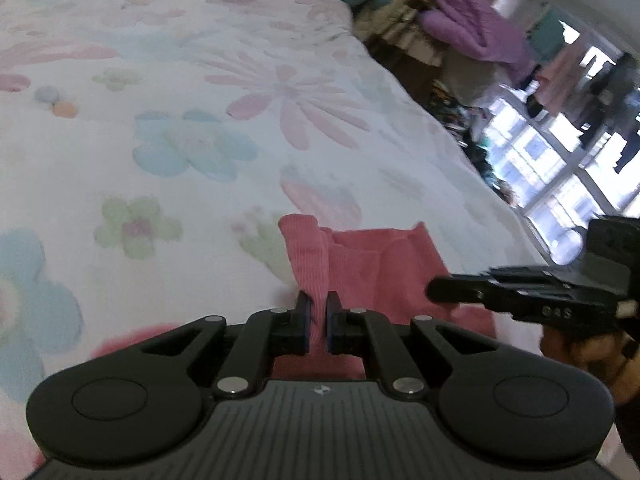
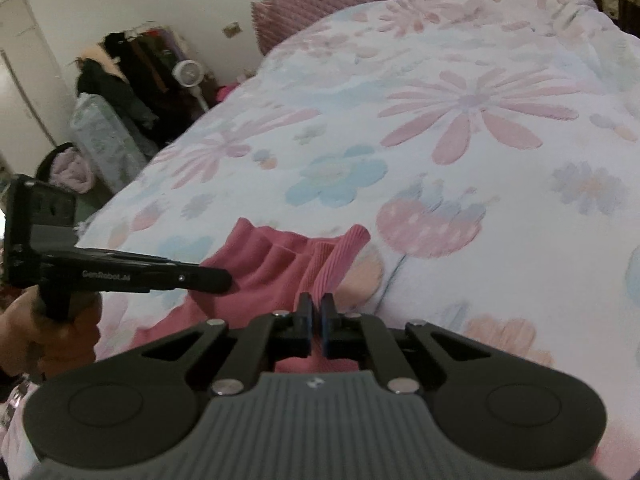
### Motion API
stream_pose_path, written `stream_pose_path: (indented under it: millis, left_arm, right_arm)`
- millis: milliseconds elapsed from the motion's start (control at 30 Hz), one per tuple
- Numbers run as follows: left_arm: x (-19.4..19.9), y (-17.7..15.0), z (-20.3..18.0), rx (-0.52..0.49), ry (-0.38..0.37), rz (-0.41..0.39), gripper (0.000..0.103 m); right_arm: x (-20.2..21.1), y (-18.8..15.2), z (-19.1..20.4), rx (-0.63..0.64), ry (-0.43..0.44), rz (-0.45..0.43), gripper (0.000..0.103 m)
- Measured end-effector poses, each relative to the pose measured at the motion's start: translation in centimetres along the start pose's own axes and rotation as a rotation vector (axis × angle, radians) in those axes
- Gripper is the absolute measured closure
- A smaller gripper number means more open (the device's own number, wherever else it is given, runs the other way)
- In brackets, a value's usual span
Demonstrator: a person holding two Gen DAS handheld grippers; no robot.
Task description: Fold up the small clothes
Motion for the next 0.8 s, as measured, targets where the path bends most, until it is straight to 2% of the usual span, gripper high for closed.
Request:
stream_pose_path:
  millis: [167,233,267,333,400,467,533,600,700,767,800]
  left_arm:
    - [0.3,-4.3,-1.6,-0.12,0.006,0.063,0.094]
    - [-0.1,-5.6,-1.8,-0.137,-0.001,0.123,0.092]
    - [-0.1,-6.2,-1.9,-0.143,-0.013,0.157,0.087]
    - [0.3,-7.1,-2.1,-0.169,-0.033,0.211,0.078]
    - [1.0,-7.4,-2.4,-0.211,-0.041,0.233,0.076]
    - [1.9,-6.9,-2.5,-0.229,-0.038,0.221,0.065]
    - [2.6,-6.0,-2.5,-0.229,-0.035,0.194,0.062]
    - [3.5,-5.1,-2.4,-0.199,-0.067,0.156,0.062]
    - [4.9,-4.4,-2.7,-0.163,-0.099,0.093,0.055]
    - [5.4,-4.5,-2.7,-0.151,-0.12,0.065,0.046]
    - [5.3,-4.7,-2.7,-0.142,-0.125,0.058,0.045]
  right_arm:
    - [1.0,-4.1,1.7,0.076,0.039,0.02,0.103]
    - [0.9,-5.9,2.1,0.083,0.061,0.069,0.096]
    - [0.8,-6.6,2.3,0.085,0.075,0.108,0.095]
    - [0.7,-7.9,2.8,0.106,0.122,0.207,0.082]
    - [1.4,-8.3,3.2,0.125,0.157,0.226,0.08]
    - [2.4,-7.7,3.1,0.104,0.157,0.189,0.073]
    - [3.2,-6.5,2.9,0.071,0.164,0.135,0.065]
    - [3.9,-5.5,2.6,0.028,0.173,0.082,0.064]
    - [4.3,-4.6,2.7,-0.026,0.198,0.034,0.063]
    - [4.0,-4.4,3.3,-0.011,0.176,0.047,0.063]
    - [3.7,-4.8,3.7,0.007,0.163,0.068,0.063]
Point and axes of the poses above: each gripper's, at about its wrist camera, not at the fingertips, and x roughly against the way its jaws point, z to its left, y to its top, the point moved 3 cm from there along -x, roughly the way its jaws point, and after that the axes turned 1 degree about z, right-handed, at the moved point
